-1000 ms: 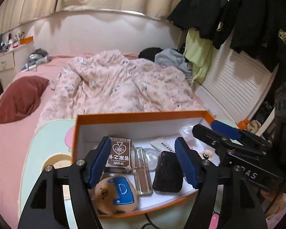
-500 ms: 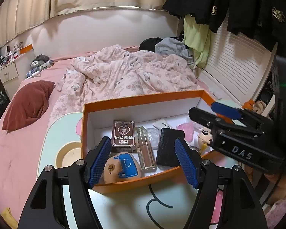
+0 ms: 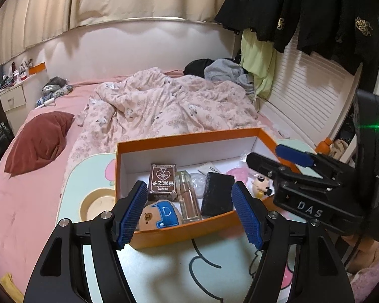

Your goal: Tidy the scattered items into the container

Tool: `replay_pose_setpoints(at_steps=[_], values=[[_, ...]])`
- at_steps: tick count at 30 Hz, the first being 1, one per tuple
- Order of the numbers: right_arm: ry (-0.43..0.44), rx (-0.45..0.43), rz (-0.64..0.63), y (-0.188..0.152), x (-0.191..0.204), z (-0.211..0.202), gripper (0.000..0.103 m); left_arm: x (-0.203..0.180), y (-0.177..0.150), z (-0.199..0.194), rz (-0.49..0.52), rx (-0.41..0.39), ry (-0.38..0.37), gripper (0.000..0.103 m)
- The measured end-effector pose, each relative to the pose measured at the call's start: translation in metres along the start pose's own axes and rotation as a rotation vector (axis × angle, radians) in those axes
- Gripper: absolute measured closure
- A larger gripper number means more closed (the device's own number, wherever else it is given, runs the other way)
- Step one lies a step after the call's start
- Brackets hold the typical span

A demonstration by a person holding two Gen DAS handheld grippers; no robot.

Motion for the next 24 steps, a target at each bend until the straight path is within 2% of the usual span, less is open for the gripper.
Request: replay_pose_setpoints(at_steps=[4,9,13,16,19,22,24], values=[[0.016,-0.004,-0.007,-0.004,0.005,-0.013,0.041,-0.005,-0.001,-0.019,0.019,-0.031,0.022,0.033],[0.036,-0.010,0.026,-0.013,0.004,-0.035,0.041,-0.012,-0.011,-0.041,-0.002,-0.060,-0.001,0.033],[0.070,0.039,0.036,-0.027,0.002,-0.050,0.039,-0.019,-0.032,-0.051,-0.012,-0.057,0.011,0.033],[0.058,0.071,0.039,-0.045,-0.004,-0.057,0.039,-0.025,-0.056,-0.046,-0.074,-0.036,0.018,0.022],[0.015,0.094,0.035,-0.066,-0.010,-0.059,0.038,-0.029,-0.083,-0.029,-0.151,0.036,-0.014,0.022],[-0.057,0.137,0.010,-0.088,-0.013,-0.051,0.036,-0.036,-0.099,-0.009,-0.126,0.142,0.005,0.022],[-0.079,0.164,0.005,-0.097,-0.015,-0.046,0.036,-0.038,-0.106,-0.004,-0.126,0.162,0.030,0.022]])
Point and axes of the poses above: each gripper's, at about its wrist camera, not at the fingertips, and z roughly the way its jaws point, x to its left, y to its top, the point moved 3 cm from there along z, roughly the way its jaws point, and after that the axes turned 12 degrees about z, right-handed, at the moved point
